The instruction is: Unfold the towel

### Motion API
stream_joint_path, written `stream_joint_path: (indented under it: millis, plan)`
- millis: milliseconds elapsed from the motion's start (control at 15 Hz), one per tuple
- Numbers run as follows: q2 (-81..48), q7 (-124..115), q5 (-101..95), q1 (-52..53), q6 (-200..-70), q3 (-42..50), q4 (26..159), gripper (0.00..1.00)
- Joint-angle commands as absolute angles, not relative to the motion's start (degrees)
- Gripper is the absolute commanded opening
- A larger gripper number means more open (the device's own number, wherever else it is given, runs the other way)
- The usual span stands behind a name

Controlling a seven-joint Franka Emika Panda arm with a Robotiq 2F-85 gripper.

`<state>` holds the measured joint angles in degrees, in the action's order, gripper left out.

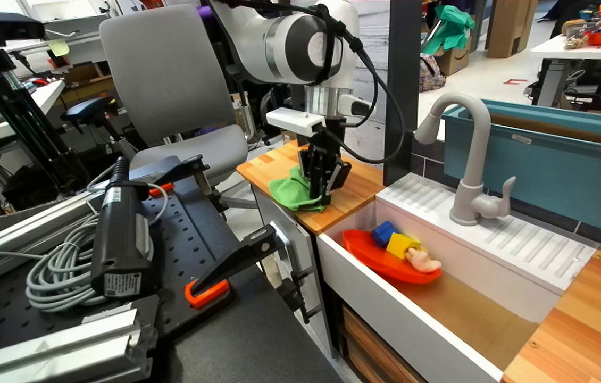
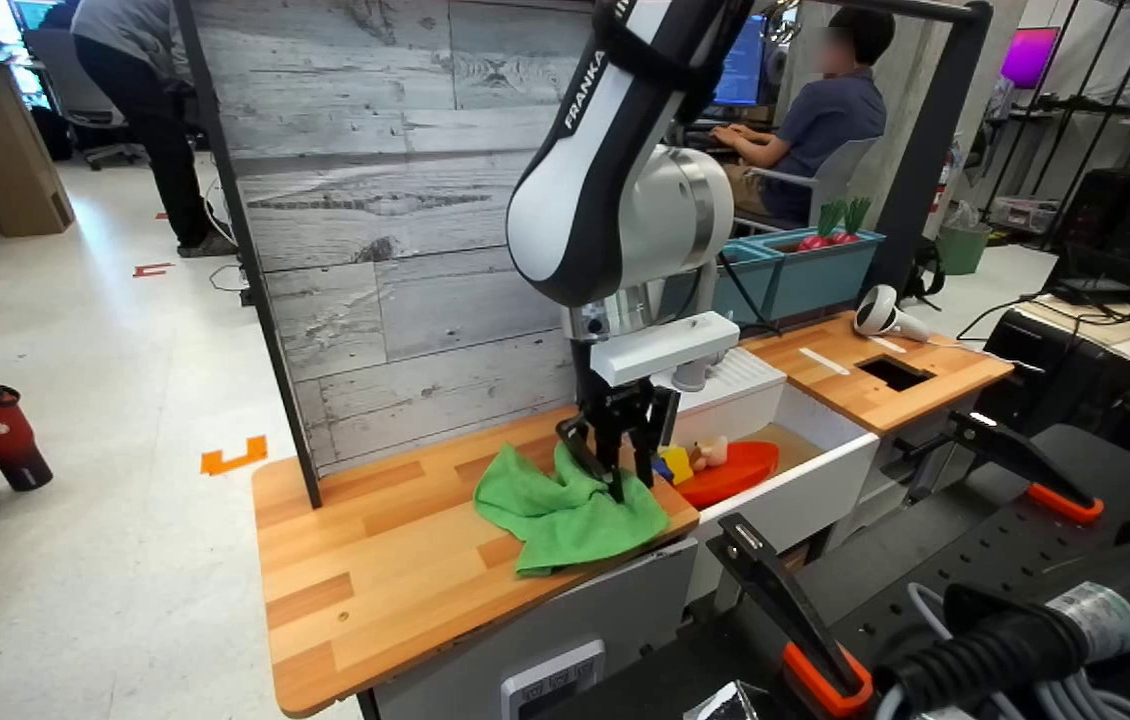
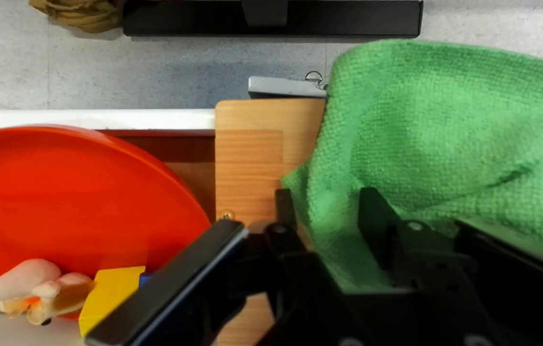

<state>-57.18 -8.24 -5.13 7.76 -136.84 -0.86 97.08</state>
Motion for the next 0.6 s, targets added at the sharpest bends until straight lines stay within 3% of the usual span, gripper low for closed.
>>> stream_joint_path:
  millis: [0,267,533]
  plan:
    - [-56.1,-6.2,-4.4,7.6,-135.6,-1.4,97.1,0.71]
    - [-51.4,-7.9,-4.7,9.1,-139.5,-1.1,102.4,0.99]
    - [-42.2,-7.3,-3.9,9.0,-143.8,-2.7,110.9,1.0]
